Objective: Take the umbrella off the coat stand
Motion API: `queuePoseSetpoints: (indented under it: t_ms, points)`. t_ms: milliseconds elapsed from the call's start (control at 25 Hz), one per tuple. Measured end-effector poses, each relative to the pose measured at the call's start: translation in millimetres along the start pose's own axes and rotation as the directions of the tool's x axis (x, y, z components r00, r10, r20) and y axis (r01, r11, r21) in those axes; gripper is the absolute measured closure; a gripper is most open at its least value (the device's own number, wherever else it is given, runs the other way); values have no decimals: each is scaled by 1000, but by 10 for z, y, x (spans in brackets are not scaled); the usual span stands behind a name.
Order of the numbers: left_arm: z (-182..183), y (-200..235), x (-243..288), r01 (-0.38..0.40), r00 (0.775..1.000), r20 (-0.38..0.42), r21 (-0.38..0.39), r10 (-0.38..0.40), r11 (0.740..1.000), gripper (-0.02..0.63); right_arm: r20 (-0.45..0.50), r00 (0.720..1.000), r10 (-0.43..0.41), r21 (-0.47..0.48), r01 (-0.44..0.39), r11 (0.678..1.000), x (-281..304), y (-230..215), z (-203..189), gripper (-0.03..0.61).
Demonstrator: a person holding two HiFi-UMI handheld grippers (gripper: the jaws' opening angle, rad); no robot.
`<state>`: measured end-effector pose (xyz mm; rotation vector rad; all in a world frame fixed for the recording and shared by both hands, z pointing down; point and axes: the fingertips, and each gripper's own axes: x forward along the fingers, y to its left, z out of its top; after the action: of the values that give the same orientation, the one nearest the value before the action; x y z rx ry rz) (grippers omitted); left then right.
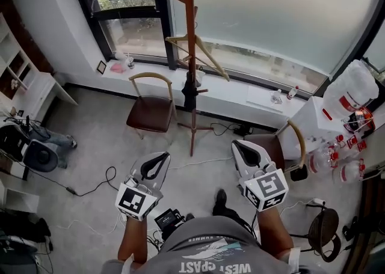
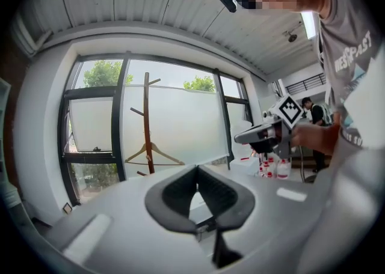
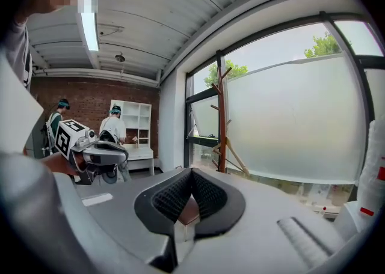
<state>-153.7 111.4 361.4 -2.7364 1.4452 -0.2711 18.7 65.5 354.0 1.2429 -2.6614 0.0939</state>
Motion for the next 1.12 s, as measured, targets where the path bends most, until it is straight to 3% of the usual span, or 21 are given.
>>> queuePoseSetpoints:
  t_ms: [760,960,1120]
  points:
    - [163,-192,990,-210,975,-67,36,212,977,611,52,974,222,9,-223,975,505,-1151,24,577]
    - [194,-242,1210,-244,963,-101,56,248,968,611,69,968,240,24,-242,970,554,-1414,-1,577]
    - [170,-319,1376,-225,967,-106,80,233,971,611,79,968,239,45,-243,969,516,-1589,-51,577]
